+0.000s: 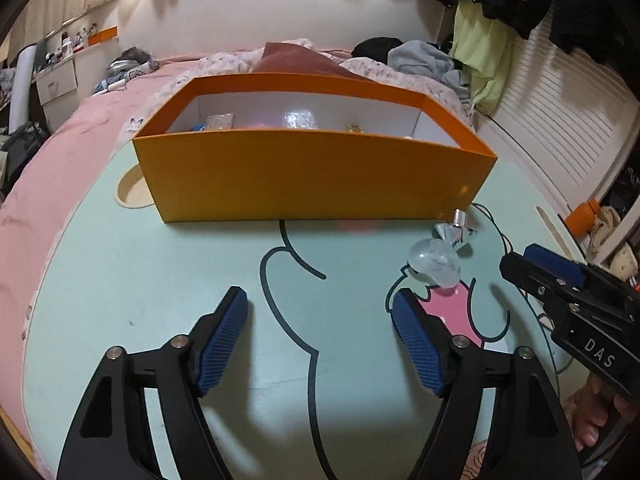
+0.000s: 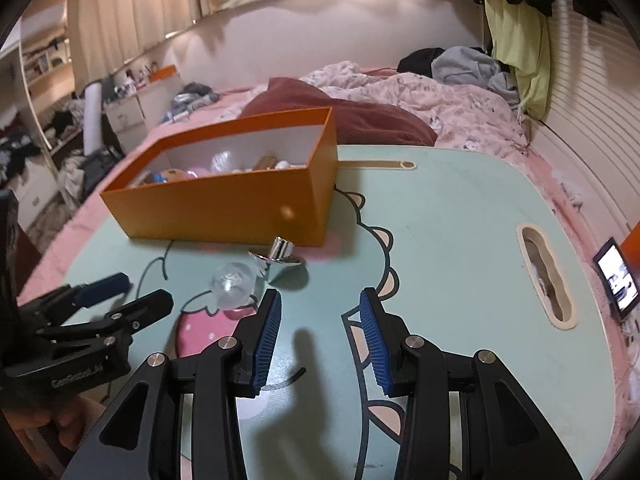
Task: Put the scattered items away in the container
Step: 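Grasp the clear round item with the left gripper while the right grasps the silver-lidded jar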
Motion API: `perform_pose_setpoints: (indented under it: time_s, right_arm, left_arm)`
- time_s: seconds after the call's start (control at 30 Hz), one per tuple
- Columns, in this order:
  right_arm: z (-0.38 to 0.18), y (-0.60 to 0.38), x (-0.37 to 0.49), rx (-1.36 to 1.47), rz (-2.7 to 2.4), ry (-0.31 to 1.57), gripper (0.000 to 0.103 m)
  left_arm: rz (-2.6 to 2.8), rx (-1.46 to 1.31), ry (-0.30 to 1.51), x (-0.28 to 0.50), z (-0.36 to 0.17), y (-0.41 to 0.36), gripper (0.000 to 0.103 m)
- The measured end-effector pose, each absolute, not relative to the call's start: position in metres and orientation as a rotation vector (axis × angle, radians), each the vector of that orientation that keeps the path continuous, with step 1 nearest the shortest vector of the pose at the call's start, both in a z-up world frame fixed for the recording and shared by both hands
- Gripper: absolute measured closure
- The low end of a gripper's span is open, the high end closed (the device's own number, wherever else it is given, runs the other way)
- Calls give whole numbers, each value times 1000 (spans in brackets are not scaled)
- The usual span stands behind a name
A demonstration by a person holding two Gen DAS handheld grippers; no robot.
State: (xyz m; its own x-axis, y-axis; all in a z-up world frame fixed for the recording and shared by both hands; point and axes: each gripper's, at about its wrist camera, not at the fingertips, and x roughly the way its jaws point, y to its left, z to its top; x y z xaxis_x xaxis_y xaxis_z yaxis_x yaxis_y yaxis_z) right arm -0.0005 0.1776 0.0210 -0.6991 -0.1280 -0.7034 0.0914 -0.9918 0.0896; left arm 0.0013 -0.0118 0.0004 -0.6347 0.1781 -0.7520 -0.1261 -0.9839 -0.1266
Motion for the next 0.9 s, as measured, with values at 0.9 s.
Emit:
perform_pose_setpoints:
  time_s: [0.9]
  right_arm:
    - [23,213,2,1166,-2907,-282,55]
  left_arm:
    - [2577,-1040,254,1,18,36,19]
